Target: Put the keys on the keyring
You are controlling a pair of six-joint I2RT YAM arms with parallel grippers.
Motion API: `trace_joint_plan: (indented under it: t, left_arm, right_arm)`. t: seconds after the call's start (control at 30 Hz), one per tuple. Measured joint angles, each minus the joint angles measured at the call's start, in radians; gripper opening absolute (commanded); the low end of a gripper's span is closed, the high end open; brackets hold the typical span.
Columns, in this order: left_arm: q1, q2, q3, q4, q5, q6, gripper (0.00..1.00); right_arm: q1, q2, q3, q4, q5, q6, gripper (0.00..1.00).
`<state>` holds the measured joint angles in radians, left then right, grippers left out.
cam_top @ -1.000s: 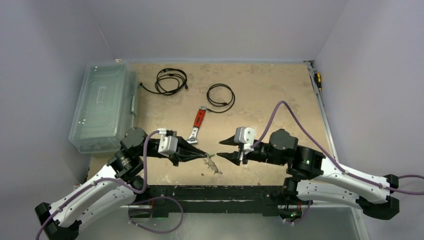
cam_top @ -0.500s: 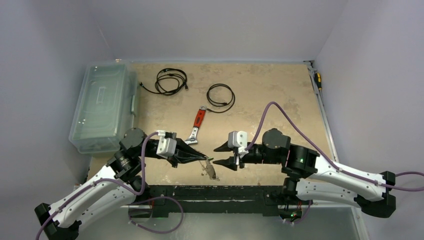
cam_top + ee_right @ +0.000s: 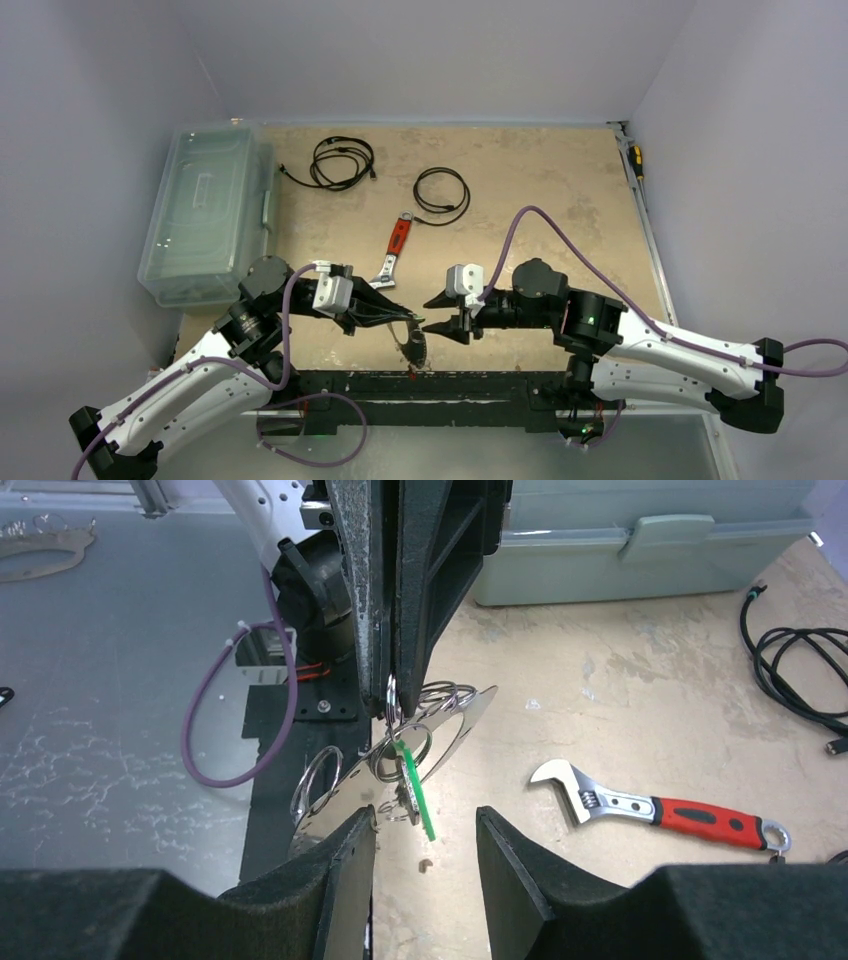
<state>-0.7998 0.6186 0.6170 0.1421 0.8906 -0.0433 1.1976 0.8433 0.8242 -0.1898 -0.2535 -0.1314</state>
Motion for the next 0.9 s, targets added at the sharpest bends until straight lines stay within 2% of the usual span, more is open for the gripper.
trace_joint_plan:
  t: [0.3,0.47,0.57,0.73,0.9]
  left_arm:
    - [0.000,0.000,0.000,0.005,0.008,-0.008,0.00]
    - [0.000,0.000,0.000,0.008,0.011,-0.009,0.00]
    - [0.000,-0.002,0.000,0.008,0.011,-0.009,0.00]
    - [0.000,-0.006,0.000,0.008,0.011,-0.009,0.00]
    - [0.000,-0.012,0.000,0.007,0.010,-0.009,0.00]
  right_arm:
    - [0.000,0.006,-0.007,0.060,-0.001,0.001,0.43]
    - [0.000,0.038,-0.012,0.088,-0.004,0.000,0.29]
    - [0.000,0.050,-0.015,0.095,-0.016,0.000,0.24]
    - [0.000,0.053,-0.015,0.107,-0.030,0.001,0.02]
    - [0.000,0.052,-0.015,0.109,-0.027,0.008,0.00]
